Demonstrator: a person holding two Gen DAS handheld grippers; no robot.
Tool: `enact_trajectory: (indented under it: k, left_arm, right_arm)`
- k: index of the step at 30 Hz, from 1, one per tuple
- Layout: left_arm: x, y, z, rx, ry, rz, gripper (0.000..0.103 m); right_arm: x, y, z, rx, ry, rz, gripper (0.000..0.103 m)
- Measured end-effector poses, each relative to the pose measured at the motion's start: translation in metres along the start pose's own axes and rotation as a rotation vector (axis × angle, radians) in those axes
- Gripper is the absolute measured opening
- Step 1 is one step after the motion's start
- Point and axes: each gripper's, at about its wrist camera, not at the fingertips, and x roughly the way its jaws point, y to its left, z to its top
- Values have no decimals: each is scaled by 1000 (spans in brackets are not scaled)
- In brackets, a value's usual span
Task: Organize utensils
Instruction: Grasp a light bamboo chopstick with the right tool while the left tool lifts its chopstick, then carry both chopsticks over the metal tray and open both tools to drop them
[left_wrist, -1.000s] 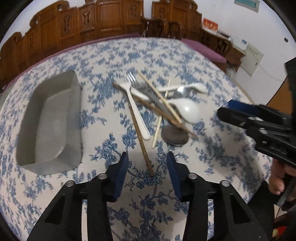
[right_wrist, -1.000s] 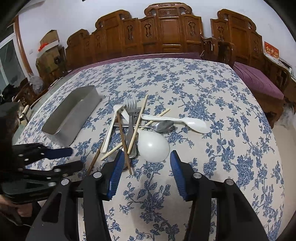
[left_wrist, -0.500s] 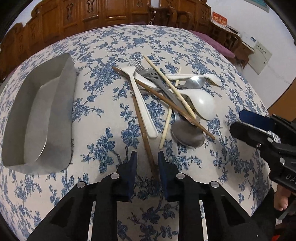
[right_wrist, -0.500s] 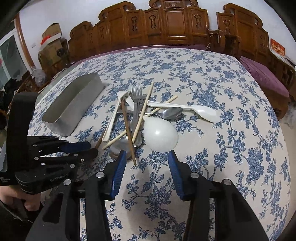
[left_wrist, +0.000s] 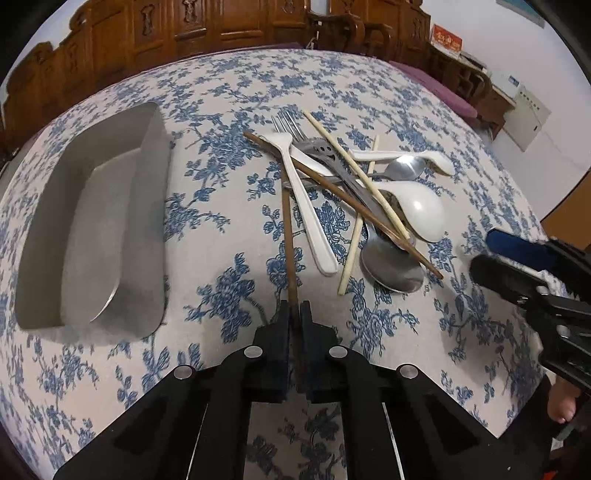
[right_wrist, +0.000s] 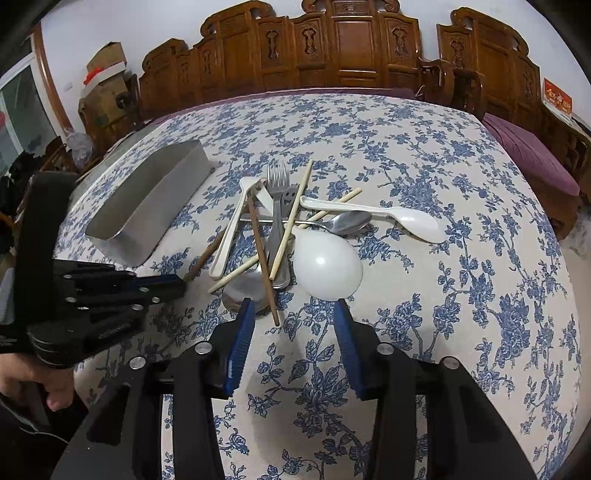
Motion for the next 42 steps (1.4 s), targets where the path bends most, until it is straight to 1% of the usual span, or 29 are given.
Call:
enact_trajectory:
  k: [2,9,12,15,16,18,20,22,26,29,32,37,39,41,42]
  left_arm:
    - [-9,3,-4,-10,-16,-8,4]
    - [-37,14,-13,-22,-65,-21,4]
    - [-48,18,-19,-29,-83,-31,4]
    - [-56,20,-22,-28,-98,-40,4]
    - [-59,20,-22,-28,-106,-40,4]
    - [-64,21,-22,-28,-118,-44,4]
    - [-68,21,-21,-32,-128,-50,4]
    - [-73,22,-20,-34,-140,-56,4]
    - [-83,23,-19,-35,-165,-60,4]
    - [-89,24,-18,-35,-180,-65,4]
    - [-93,24,-18,-30,-190,-66,4]
    - [-97,25,-21,-30,-202,-74,4]
    - [-98,25,-21,-32,-204,-76,4]
    - [-99,25,-22,-33,-206,-77,4]
    - [-100,26,-22,-33,-207,-77,4]
  right_arm:
    - [2,2,-1,-6,5,0,43]
    - [2,4,-3,-5,7,0,42]
    - [3,7,-2,-12,7,0,39]
    - [7,8,3,-8,8,2,35]
    - [9,9,6,-8,7,1,31]
    - [14,11,14,-12,4,-1,28]
    - [20,13,25,-12,2,-2,23]
    - [25,15,34,-10,4,0,20]
    - [45,20,51,-9,34,-20,18]
    - [57,21,56,-13,58,-31,15]
    - [67,18,61,13,88,-36,13]
    - [80,16,61,31,143,-48,12]
    - [83,14,61,44,148,-46,12]
    - [83,13,60,64,145,-43,7]
    - [82,12,60,69,143,-43,7]
